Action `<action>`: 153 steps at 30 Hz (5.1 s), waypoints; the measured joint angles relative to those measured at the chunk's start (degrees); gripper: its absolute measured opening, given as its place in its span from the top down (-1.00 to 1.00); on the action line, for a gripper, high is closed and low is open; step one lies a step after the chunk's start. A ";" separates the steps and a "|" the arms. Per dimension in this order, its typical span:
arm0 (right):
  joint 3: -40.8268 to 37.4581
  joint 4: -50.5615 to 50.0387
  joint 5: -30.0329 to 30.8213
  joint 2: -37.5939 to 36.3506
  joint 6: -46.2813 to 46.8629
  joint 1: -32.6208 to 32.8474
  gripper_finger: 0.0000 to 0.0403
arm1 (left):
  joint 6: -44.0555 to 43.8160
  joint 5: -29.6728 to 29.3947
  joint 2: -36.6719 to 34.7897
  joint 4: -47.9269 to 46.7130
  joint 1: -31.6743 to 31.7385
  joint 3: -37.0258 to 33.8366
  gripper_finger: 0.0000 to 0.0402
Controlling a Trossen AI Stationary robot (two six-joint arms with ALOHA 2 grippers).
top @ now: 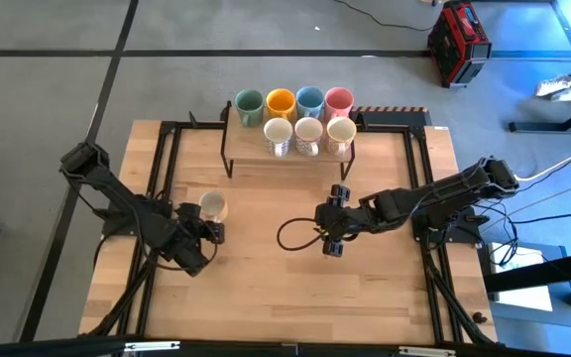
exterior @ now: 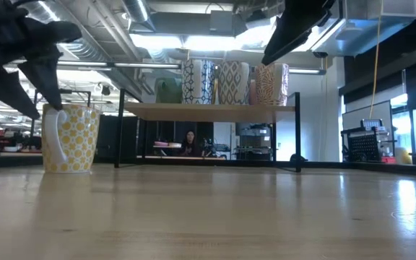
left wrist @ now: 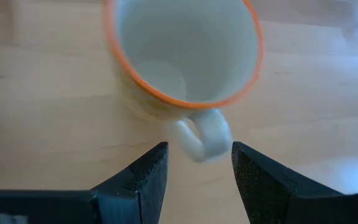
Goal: Place coffee mugs
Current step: Put the yellow patterned mug on the shelf
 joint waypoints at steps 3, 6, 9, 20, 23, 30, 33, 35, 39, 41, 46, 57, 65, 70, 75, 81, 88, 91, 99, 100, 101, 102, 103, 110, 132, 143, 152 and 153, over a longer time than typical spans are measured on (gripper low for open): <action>0.00 -0.05 0.00 0.00 0.06 0.00 -0.13 | 3.04 -0.65 0.00 5.17 0.61 -1.82 0.14; 0.00 -0.07 0.00 0.00 0.07 0.00 -0.13 | 5.32 -1.98 0.02 7.06 1.78 -2.83 0.14; 0.02 -0.05 0.00 0.00 0.09 0.00 -0.13 | 5.60 -2.14 0.02 6.85 2.97 -3.98 0.14; 0.02 0.07 -0.02 0.00 1.73 0.00 -0.13 | 12.64 -0.94 0.02 6.51 3.51 -5.72 0.42; 0.04 0.05 0.00 0.00 1.74 0.00 -0.13 | 15.93 -0.64 0.02 6.47 3.49 -5.72 0.65; 0.04 0.09 0.18 0.02 5.60 -0.01 -0.13 | 22.73 -0.21 -0.22 6.47 3.45 -5.46 0.73; 0.04 0.09 0.49 0.02 7.67 0.00 -0.13 | 27.57 1.43 -2.06 6.45 3.10 -4.09 0.73; 0.04 0.11 0.86 0.02 8.24 0.00 -0.13 | 30.77 1.50 -4.16 6.72 3.07 -2.86 0.73; 0.04 0.09 3.23 0.02 10.32 -0.01 -0.13 | 38.67 1.22 -9.45 6.20 3.12 -0.12 0.73; 0.07 -0.09 4.29 0.02 10.72 -0.02 -0.13 | 43.70 1.42 -11.89 6.38 3.56 1.67 0.73; 0.07 0.24 6.67 0.02 13.35 -0.02 -0.13 | 57.15 1.88 -17.21 6.67 5.55 5.36 0.73; 0.07 0.64 10.05 0.02 12.31 -0.02 -0.13 | 68.37 2.93 -19.47 7.72 6.51 10.17 0.73; 0.09 1.62 12.93 -1.37 8.97 -0.02 -0.13 | 72.06 0.98 -19.46 6.52 8.52 14.55 0.73; 0.09 1.14 16.69 -3.24 7.51 -0.02 -0.13 | 73.71 0.96 -19.47 6.84 10.52 15.99 0.73; 0.09 1.44 17.08 -3.91 6.48 -0.02 -0.13 | 75.05 0.88 -19.47 7.03 11.51 16.62 0.73; 0.09 1.42 14.83 -4.07 6.55 -0.02 -0.13 | 74.77 -0.46 -19.47 6.99 11.60 16.62 0.73; 0.09 1.44 12.58 -5.10 6.00 -0.02 -0.13 | 75.07 -2.31 -17.90 10.22 12.66 16.62 0.73; 0.08 1.17 13.02 -5.78 4.80 -0.02 -0.13 | 76.84 -1.44 -16.26 13.14 14.46 16.64 0.73; 0.07 -0.58 13.90 -8.96 4.31 0.00 -0.13 | 79.12 -2.63 -14.20 9.33 19.16 23.23 0.73; 0.07 -0.04 13.62 -9.65 4.41 0.00 -0.13 | 79.05 -2.84 -14.25 9.03 19.56 23.31 0.73; 0.07 -0.32 13.51 -10.39 4.56 0.04 -0.13 | 79.03 -2.86 -14.22 9.23 19.87 23.36 0.73; 0.07 -0.80 13.20 -10.97 4.56 0.04 -0.13 | 78.63 -2.78 -14.21 9.16 20.14 23.37 0.73; 0.07 -0.68 12.77 -11.48 4.58 0.04 -0.13 | 77.86 -2.74 -14.21 8.58 20.44 23.39 0.73; 0.07 -1.98 12.65 -13.34 4.66 0.02 -0.13 | 78.02 -3.70 -14.21 9.28 23.51 23.40 0.73; 0.07 -2.14 12.52 -13.29 3.25 0.02 -0.13 | 79.49 -6.86 -9.39 10.04 32.75 23.42 0.73; 0.07 -2.83 13.58 -13.27 3.03 -0.02 -0.13 | 80.63 0.92 -4.20 10.49 41.83 23.42 0.73; 0.07 -3.43 13.57 -13.27 3.03 -0.02 -0.13 | 81.02 3.01 -0.23 11.77 45.86 23.42 0.73; 0.07 -3.44 13.59 -13.27 3.03 -0.02 -0.13 | 81.03 3.19 0.08 11.81 46.00 23.42 0.73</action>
